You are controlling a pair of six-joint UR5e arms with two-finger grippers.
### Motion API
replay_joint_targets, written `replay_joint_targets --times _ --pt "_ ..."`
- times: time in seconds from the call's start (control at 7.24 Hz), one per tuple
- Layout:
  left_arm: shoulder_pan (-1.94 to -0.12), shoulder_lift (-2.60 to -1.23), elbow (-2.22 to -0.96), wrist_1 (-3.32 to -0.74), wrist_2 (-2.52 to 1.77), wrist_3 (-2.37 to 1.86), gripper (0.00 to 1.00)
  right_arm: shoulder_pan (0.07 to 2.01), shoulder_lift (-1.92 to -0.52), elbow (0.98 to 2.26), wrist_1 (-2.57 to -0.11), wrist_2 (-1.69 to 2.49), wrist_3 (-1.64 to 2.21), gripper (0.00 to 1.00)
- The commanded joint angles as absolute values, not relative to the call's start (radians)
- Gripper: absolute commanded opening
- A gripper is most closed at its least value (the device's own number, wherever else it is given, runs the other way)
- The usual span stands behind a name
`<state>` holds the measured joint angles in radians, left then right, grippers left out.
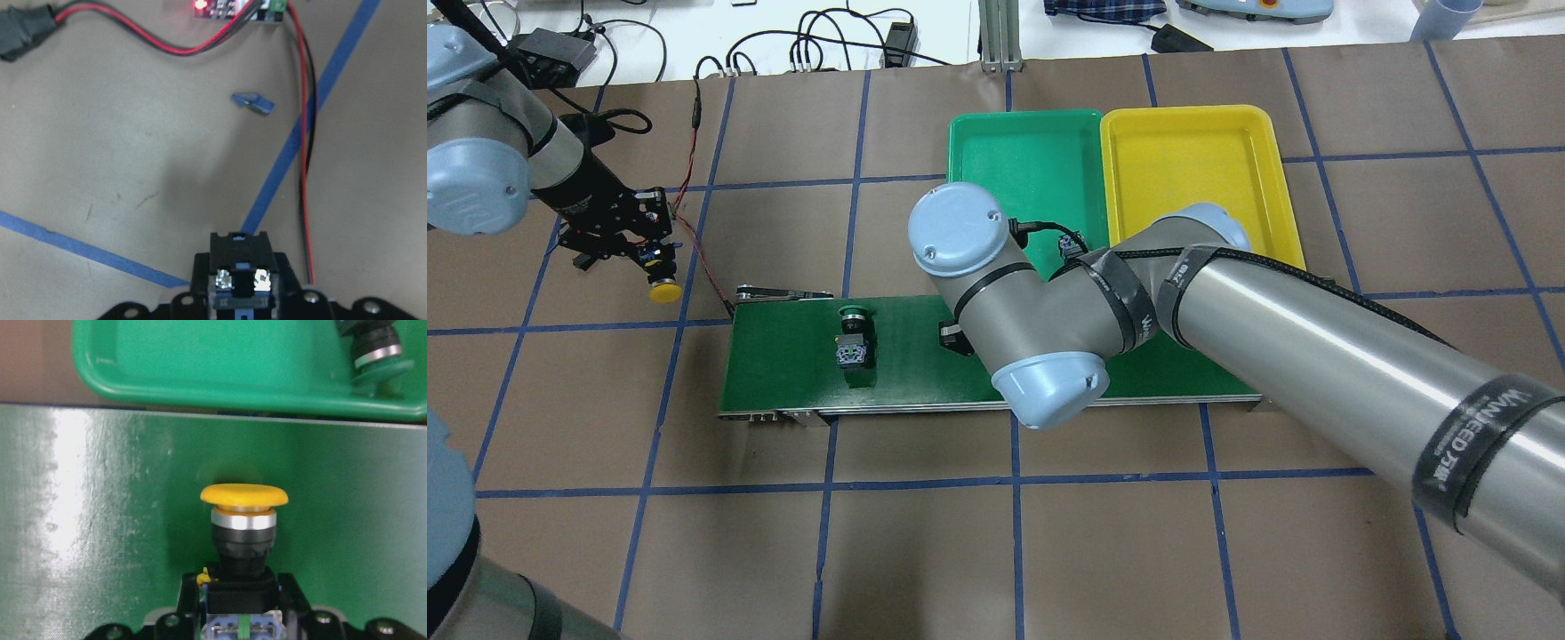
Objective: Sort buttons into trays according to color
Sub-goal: 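Drop the yellow-capped button into the yellow tray while left places a button on belt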
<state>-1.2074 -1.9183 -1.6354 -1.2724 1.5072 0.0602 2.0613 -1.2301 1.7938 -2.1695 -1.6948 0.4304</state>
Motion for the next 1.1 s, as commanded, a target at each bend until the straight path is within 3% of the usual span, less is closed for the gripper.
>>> replay_joint_targets --times 0.0,0.41,0.69,0.97 --pt "-1.305 -1.791 -1.675 -1.391 1.506 0.122 0.00 1.932 -1.296 1.783 -2.160 -1.697 0.219 0.00" --pt "-1.345 -1.770 -1.807 -1.373 1.502 0.254 0.00 1.763 -1.298 1.700 -2.164 -1.765 -0.129 0.00" --pt "-1.359 -1.795 -1.828 -1.300 1.499 0.259 0.00 1.691 -1.223 1.582 -2.163 -1.764 -0.251 0.00" --pt "-1.364 -1.808 -1.828 -1.258 1.499 0.294 0.00 1.625 -1.126 1.555 -2.237 -1.756 -0.352 0.00"
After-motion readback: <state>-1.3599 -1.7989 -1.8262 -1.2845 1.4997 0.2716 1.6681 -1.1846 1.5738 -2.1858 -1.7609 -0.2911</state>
